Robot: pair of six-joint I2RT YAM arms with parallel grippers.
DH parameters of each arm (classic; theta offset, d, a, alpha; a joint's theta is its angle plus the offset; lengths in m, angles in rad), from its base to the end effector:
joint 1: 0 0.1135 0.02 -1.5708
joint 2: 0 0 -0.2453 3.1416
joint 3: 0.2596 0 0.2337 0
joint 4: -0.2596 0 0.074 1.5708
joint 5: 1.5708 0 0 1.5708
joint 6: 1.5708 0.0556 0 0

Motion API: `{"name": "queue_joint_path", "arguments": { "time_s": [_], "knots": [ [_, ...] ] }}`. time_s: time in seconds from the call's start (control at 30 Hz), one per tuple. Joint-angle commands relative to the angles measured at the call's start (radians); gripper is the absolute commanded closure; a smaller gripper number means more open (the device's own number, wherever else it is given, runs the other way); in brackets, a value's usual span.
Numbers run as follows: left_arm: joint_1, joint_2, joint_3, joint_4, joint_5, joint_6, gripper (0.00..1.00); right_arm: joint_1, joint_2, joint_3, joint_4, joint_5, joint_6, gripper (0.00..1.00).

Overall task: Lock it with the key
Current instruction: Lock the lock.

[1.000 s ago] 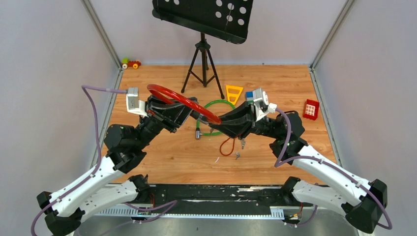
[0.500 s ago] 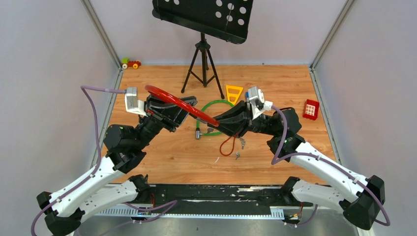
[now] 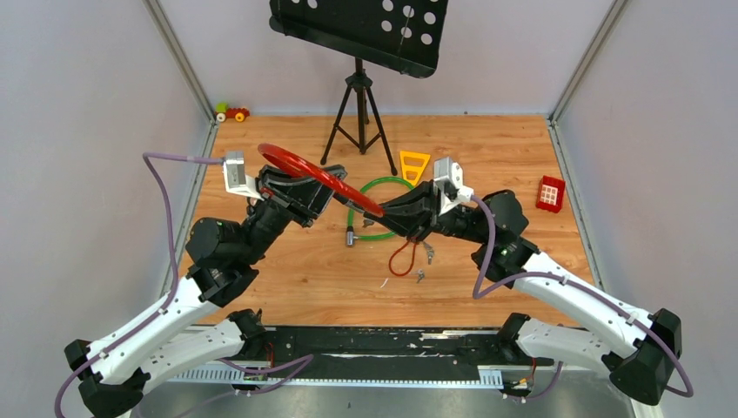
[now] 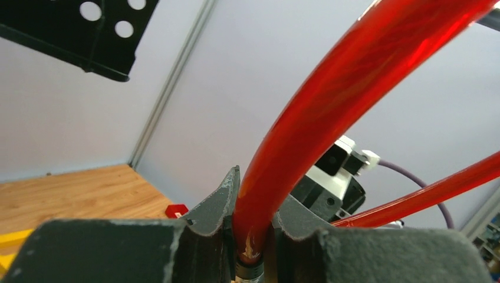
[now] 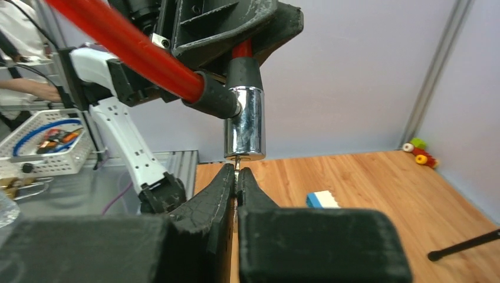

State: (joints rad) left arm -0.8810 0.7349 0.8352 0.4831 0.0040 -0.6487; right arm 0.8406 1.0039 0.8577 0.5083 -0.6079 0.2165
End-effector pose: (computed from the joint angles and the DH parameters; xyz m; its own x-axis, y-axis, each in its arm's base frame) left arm 0.1048 -0.1273 0.4317 -0.1880 -0.7215 -0.6664 0.8282 0.2483 -0.5025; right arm 0.1313 0.1943 0.3893 0.0229 0.2899 -0.9568 -0.9960 0.0894 0.0033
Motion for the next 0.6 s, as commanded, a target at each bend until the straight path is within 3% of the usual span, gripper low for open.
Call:
{"name": "queue_joint_path", "arguments": {
  "time_s": [0.0, 0.3, 0.57],
  "knots": [
    [-0.001, 0.0, 0.051, -0.045, -0.105, -0.058, 1.0, 0.051, -0.029, 0.009, -0.026, 0.2, -0.219, 1.0],
    [-0.001, 0.005, 0.048, -0.173, -0.232, -0.087, 1.0, 0.211, 0.019, 0.002, -0.004, 0.546, -0.587, 1.0],
    [-0.001, -0.007, 0.042, -0.176, -0.244, -0.08, 1.0, 0.349, 0.061, -0.059, 0.164, 0.808, -0.892, 1.0]
  ]
}}
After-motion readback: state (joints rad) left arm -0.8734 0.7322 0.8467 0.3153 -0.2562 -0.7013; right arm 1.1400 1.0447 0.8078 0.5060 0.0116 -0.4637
